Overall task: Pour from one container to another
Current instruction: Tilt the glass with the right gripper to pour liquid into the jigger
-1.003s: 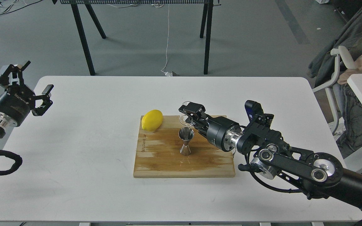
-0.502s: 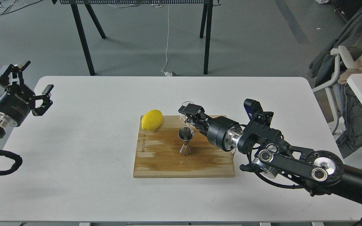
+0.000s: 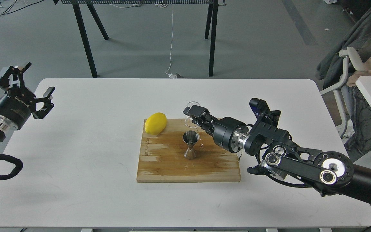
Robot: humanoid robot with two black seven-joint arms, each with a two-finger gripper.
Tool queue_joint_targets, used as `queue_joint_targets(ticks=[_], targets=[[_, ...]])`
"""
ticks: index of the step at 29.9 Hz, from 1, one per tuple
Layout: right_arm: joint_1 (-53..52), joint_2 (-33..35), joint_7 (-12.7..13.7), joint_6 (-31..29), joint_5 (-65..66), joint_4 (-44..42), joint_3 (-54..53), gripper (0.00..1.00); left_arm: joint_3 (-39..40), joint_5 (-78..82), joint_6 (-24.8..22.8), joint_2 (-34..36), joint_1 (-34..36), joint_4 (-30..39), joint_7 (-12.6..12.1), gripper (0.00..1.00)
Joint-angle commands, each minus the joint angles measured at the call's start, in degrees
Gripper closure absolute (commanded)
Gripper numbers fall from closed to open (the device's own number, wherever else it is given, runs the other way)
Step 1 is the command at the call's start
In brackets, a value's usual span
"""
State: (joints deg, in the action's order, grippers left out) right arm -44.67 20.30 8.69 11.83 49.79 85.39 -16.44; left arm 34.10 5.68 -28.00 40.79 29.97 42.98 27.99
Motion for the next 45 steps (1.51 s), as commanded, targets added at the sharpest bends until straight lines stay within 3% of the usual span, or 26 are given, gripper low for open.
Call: queue_joint_targets(ticks=[1, 45], targets=[[-0.50, 0.01, -0.17, -0.14, -0.04, -0.05, 0.80, 0.62, 0.00, 0.03, 0.00, 0.00, 0.00, 0.00, 0.01, 0.02], [-2.70, -0.26, -0.43, -0.41, 3.21, -1.72, 4.49, 0.62, 0.09, -0.05, 0.00, 0.17, 0.00, 0.00, 0.01, 0.02]])
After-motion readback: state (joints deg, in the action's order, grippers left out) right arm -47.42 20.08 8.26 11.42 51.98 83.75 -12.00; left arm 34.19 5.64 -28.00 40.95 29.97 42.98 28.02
